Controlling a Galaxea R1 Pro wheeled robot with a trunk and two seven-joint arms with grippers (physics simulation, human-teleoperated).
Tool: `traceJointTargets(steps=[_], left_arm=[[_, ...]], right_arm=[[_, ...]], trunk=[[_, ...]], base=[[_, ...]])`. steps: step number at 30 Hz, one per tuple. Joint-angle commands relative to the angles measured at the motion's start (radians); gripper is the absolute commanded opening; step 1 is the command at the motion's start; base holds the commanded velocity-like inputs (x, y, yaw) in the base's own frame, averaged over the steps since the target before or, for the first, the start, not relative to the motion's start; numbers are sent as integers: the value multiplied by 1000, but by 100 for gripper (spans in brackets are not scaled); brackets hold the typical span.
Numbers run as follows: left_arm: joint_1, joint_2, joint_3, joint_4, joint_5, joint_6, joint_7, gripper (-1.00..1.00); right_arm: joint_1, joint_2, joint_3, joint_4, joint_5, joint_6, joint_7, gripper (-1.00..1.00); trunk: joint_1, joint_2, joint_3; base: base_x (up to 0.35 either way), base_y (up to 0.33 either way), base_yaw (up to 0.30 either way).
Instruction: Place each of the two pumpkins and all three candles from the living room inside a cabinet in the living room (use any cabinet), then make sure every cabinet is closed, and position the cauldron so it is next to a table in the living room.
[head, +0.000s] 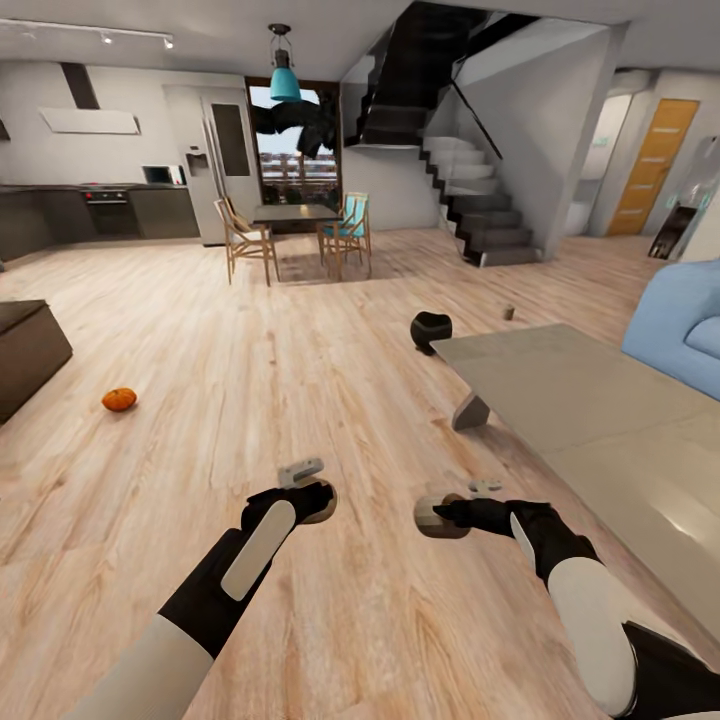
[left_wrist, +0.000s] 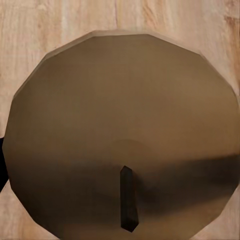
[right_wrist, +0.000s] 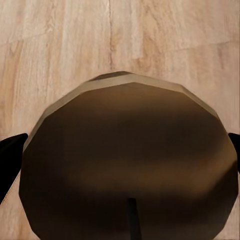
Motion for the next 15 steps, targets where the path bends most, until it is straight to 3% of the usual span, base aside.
traceJointTargets(steps=[1, 7, 15], left_arm=[[0, 0, 0, 0, -3, 1, 0, -100], [0, 0, 0, 0, -3, 1, 0, -100], [0, 1, 0, 0, -3, 1, -1, -100]], right_arm=[[0, 0, -1, 0, -3, 0, 1, -100], [0, 2, -1, -1, -1, -1, -9, -100], [0, 3, -1, 1, -1, -2, -10, -100]], trunk=[[0, 0, 0], [0, 0, 0], [0, 0, 0]], base=[[0, 0, 298], [32, 0, 298], [301, 0, 298]])
